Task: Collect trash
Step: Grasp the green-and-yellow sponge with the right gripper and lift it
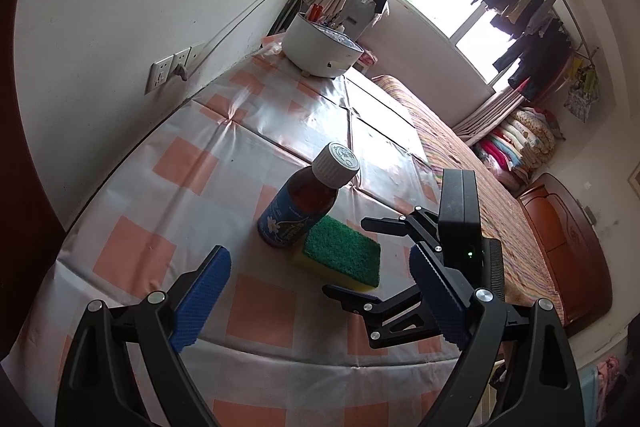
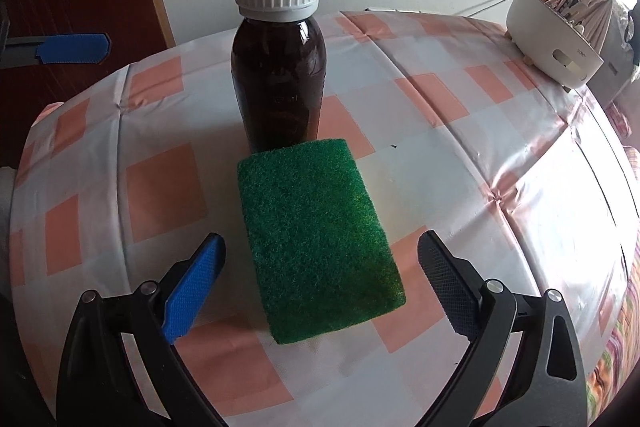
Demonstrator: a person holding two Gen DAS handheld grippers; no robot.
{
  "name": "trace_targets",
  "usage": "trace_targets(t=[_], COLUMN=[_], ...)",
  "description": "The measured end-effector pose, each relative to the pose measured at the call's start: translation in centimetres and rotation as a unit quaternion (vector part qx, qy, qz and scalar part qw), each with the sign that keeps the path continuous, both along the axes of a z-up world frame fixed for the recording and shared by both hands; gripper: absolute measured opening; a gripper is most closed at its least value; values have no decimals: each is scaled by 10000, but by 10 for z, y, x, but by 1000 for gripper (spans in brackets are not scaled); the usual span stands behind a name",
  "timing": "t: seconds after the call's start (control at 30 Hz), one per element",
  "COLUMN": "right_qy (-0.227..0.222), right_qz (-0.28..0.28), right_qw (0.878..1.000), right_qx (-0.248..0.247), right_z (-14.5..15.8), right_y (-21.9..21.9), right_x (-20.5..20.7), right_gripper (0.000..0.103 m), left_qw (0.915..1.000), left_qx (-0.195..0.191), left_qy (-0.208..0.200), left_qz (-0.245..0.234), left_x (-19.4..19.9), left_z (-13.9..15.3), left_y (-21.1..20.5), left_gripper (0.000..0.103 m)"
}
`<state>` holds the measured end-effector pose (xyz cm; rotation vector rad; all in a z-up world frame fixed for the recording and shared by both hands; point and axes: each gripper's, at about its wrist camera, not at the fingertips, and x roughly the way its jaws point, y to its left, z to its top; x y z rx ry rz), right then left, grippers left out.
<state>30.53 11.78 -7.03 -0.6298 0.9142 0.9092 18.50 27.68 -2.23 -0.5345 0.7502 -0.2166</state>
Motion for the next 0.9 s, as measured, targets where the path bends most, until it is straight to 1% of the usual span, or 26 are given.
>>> trace_targets(t=[0.07, 0.13, 0.2, 0.33, 0.43, 0.47, 0.53, 0.57, 0.6, 0.63, 0.67, 0.7, 0.73, 0.83, 0.9], right_qy=[25, 161, 167, 111, 51, 60, 50, 83, 128, 158, 152, 195, 259, 221, 255], right_qz=[-31, -45, -230, -597, -1100, -1255, -1711, -1818, -1921, -2030, -2079, -2131, -2130, -2084, -2025], right_qw=[10000, 9998, 9996, 9980, 9917, 9883, 9752, 9701, 9633, 9535, 9491, 9409, 9353, 9247, 9177], right_qx=[-62, -72, -21, 196, 670, 860, 1403, 1603, 1870, 2221, 2362, 2625, 2813, 3179, 3408], right_z=[-1, -3, 0, 8, 24, 30, 45, 50, 55, 61, 63, 68, 70, 78, 80], right_y=[-1, -4, -11, -33, -63, -72, -96, -103, -110, -120, -124, -130, -133, -135, -134], right_x=[-1, -2, -7, -24, -46, -55, -82, -92, -105, -124, -134, -151, -161, -185, -194], right_gripper=[67, 61, 58, 57, 57, 57, 57, 57, 57, 57, 57, 57, 57, 57, 57], left_qw=[10000, 10000, 10000, 9998, 9995, 9993, 9985, 9980, 9973, 9966, 9959, 9951, 9940, 9905, 9891], left_qx=[-3, 20, 28, 166, 301, 376, 546, 622, 724, 821, 893, 959, 1043, 1287, 1380], left_qy=[-6, -17, -11, 5, -11, -22, -23, -35, -47, -67, -105, -154, -219, -372, -389], left_qz=[-6, -7, 0, 66, 88, 77, 8, -42, -71, -93, -134, -183, -226, -309, -329], left_x=[0, 0, -1, 1, 4, 6, 12, 15, 19, 23, 26, 28, 30, 38, 45], left_z=[0, 1, 0, -1, -3, -5, -9, -12, -14, -16, -16, -16, -15, -12, -13], left_y=[0, 0, 0, 1, 0, -2, -8, -11, -16, -20, -25, -30, -35, -47, -51], left_gripper=[88, 88, 88, 88, 88, 88, 88, 88, 88, 88, 88, 88, 88, 88, 88])
